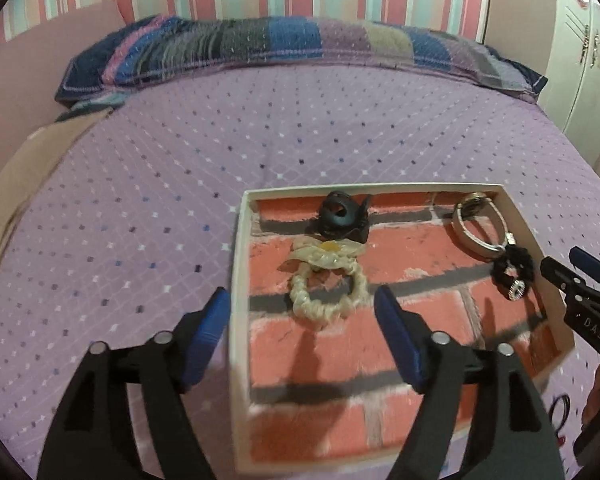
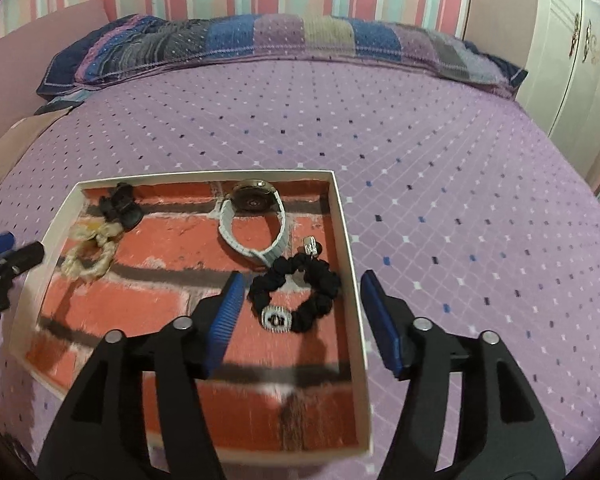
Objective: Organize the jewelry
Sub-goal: 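Withdraw both tools from the tray toward the remaining jewelry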
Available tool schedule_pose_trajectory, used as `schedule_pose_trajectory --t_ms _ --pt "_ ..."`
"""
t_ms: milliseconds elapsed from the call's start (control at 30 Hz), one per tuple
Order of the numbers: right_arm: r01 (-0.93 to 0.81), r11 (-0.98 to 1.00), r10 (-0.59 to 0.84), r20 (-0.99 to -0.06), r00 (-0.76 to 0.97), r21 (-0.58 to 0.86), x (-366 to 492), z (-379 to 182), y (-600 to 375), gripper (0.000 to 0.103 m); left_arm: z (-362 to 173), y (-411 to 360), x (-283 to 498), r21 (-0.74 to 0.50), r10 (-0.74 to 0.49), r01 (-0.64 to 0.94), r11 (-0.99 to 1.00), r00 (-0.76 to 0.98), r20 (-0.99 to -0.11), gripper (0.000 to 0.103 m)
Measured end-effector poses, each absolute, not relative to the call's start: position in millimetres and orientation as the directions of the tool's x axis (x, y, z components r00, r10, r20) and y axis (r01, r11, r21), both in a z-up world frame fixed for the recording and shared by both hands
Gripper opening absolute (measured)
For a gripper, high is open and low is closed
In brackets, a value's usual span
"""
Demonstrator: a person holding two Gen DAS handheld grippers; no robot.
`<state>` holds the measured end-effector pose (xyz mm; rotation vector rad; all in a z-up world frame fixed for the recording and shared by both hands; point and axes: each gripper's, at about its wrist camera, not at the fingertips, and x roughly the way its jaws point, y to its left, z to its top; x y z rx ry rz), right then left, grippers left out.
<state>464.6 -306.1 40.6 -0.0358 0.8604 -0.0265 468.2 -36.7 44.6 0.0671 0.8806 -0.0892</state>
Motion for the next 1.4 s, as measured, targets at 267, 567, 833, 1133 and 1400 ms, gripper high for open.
schedule_pose_trajectory --t_ms 267,567,833,1133,1400 --pt "-0.022 0.997 -0.036 -0.705 0.708 -0.073 389.1 61.4 -305.7 0.084 67.6 -14.2 395.9 -0.018 -0.088 0.111 0.994 0.671 -0.736 0.084" --pt "-0.025 0.998 -0.015 -0.659 0.752 -0.051 290.9 76.1 -314.5 0.086 73.6 2.6 296.5 -0.041 -0.123 0.129 0.991 0.732 -0.670 0.091" --pt "0.012 1.000 -0.013 -0.635 0.772 -0.007 222.1 64.1 -327.4 0.087 69.5 22.2 221.9 -0.043 -0.101 0.095 0.995 0.772 -0.627 0.094" --pt "0.051 0.999 -0.050 -0.644 0.764 -0.017 172.0 30.9 -333.7 0.087 34.3 41.4 176.5 -0.009 -0.054 0.064 0.998 0.756 -0.652 0.094" --pt "0.086 0.996 -0.077 -0.652 0.755 -0.019 150.6 7.4 -338.3 0.087 11.6 66.9 158.8 -0.020 -0.034 0.027 0.999 0.752 -0.658 0.094"
